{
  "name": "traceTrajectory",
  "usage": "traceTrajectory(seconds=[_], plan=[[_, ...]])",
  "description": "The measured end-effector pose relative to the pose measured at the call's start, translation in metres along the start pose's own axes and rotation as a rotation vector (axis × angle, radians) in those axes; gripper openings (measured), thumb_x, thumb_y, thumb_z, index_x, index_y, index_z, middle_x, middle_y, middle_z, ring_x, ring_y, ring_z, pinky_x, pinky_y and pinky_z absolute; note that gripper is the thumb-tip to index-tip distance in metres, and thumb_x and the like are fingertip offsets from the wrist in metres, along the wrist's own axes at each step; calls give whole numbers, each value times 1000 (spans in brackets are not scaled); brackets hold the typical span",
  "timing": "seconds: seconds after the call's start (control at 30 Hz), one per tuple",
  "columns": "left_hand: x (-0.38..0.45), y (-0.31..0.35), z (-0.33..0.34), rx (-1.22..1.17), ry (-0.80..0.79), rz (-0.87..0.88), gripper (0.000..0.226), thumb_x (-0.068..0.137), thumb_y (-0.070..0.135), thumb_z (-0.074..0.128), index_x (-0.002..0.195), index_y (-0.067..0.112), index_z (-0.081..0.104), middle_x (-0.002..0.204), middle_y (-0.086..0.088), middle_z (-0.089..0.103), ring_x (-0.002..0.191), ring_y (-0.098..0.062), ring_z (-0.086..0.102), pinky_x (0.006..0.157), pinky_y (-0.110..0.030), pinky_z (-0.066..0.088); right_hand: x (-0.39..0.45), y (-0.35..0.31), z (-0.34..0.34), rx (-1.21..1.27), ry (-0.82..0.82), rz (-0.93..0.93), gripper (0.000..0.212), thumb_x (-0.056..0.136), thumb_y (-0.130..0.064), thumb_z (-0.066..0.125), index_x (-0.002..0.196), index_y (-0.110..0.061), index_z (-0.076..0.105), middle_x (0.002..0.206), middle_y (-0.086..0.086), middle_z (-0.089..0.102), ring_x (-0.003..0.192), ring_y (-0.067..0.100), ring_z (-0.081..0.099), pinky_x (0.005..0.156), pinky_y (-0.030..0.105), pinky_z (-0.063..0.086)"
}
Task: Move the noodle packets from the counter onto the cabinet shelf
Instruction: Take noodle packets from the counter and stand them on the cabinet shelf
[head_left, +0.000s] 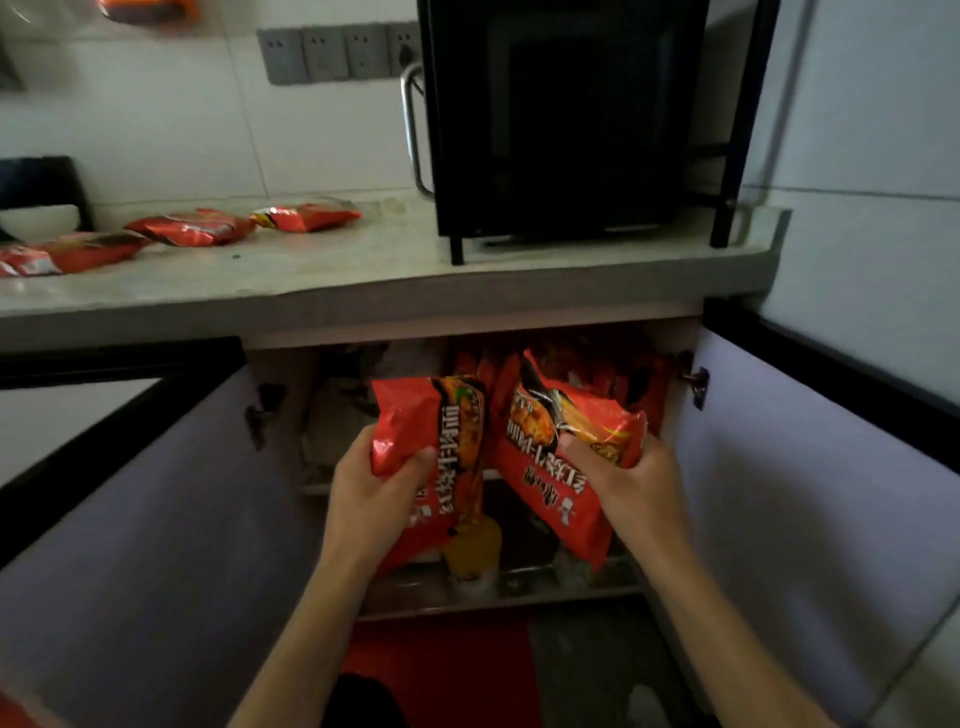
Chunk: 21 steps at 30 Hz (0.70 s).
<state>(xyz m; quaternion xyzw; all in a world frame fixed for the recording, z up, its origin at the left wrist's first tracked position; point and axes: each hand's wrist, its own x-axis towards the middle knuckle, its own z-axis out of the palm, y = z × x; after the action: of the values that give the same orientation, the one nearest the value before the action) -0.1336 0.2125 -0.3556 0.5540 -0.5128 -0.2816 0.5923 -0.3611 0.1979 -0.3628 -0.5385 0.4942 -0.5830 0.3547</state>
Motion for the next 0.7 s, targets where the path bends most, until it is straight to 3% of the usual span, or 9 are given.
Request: traceTrajectory(seconds=[0.1, 0.2, 0.3, 0.4, 0.57, 0.7], plan=[[14, -31, 33, -70, -40, -147, 18, 83, 18, 74, 96, 29, 67, 90, -3, 76, 82, -22, 74, 80, -48, 59, 13, 29, 0, 94, 89, 143, 25, 79, -42, 76, 100, -38, 63, 95, -3, 75, 77, 14, 74, 64, 32, 61], [31, -55, 57, -114, -44, -252, 17, 85, 19, 71, 94, 31, 63, 93, -5, 73, 82, -24, 72, 79, -44, 58, 36, 54, -1, 223, 181, 311, 28, 77, -37, 79, 98, -38, 62, 97, -2, 74, 84, 20, 73, 76, 42, 60], [50, -83, 79, -134, -25, -295, 23, 86, 20, 71, 106, 26, 61, 98, -5, 71, 86, -24, 70, 80, -44, 57, 69, 83, -8, 296, 209, 418, 47, 71, -24, 83, 112, -27, 60, 103, 3, 73, 89, 24, 73, 81, 45, 58], [60, -109, 96, -120, 5, -301, 29, 87, 19, 69, 113, 24, 59, 100, -6, 71, 87, -24, 70, 78, -43, 58, 94, 107, -16, 358, 96, 546, 53, 70, -12, 79, 119, -15, 58, 104, 11, 74, 90, 29, 73, 77, 44, 59], [70, -125, 118, -119, 35, -258, 26, 89, 18, 67, 111, 25, 58, 95, 2, 69, 83, -15, 68, 68, -31, 55, 115, 121, -21, 486, -17, 698, 26, 81, -1, 64, 106, -9, 63, 96, 15, 75, 90, 30, 71, 76, 41, 57], [67, -131, 129, -66, 15, -209, 20, 89, 17, 67, 98, 33, 57, 93, 8, 68, 87, -11, 67, 75, -32, 55, 113, 130, -16, 297, -191, 753, 36, 77, -2, 68, 112, -8, 63, 95, 14, 76, 83, 28, 73, 69, 36, 58]])
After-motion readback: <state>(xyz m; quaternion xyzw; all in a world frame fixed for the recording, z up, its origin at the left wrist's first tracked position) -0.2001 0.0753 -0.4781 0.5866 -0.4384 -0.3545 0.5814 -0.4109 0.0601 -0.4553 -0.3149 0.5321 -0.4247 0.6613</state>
